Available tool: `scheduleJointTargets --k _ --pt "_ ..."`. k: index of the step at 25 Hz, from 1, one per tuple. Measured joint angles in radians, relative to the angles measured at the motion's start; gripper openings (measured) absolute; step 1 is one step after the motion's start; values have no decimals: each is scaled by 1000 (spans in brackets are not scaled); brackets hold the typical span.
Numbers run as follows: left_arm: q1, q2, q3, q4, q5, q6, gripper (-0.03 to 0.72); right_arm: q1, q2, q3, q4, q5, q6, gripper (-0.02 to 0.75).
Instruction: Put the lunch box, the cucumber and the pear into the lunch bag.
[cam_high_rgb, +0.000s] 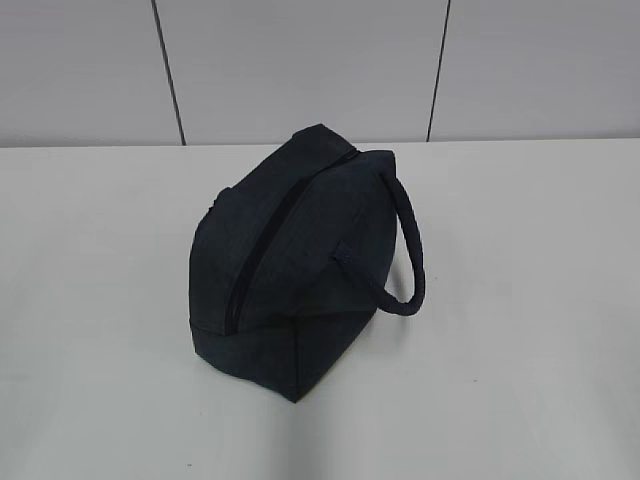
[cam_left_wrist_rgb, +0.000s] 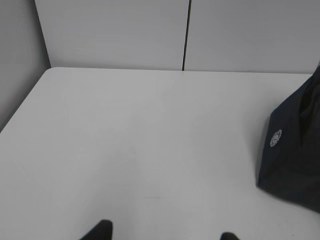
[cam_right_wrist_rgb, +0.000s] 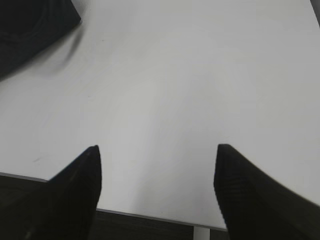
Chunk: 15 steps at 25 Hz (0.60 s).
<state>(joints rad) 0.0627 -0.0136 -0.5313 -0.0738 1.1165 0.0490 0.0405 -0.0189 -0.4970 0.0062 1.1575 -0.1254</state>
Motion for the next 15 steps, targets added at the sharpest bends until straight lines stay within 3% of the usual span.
scheduleJointTargets --k 8,15 --pt "-14 0 0 0 0 1 356 19 0 0 -6 -1 0 541" --pt "-44 0 0 0 0 1 345 -17 0 0 -6 -1 0 541"
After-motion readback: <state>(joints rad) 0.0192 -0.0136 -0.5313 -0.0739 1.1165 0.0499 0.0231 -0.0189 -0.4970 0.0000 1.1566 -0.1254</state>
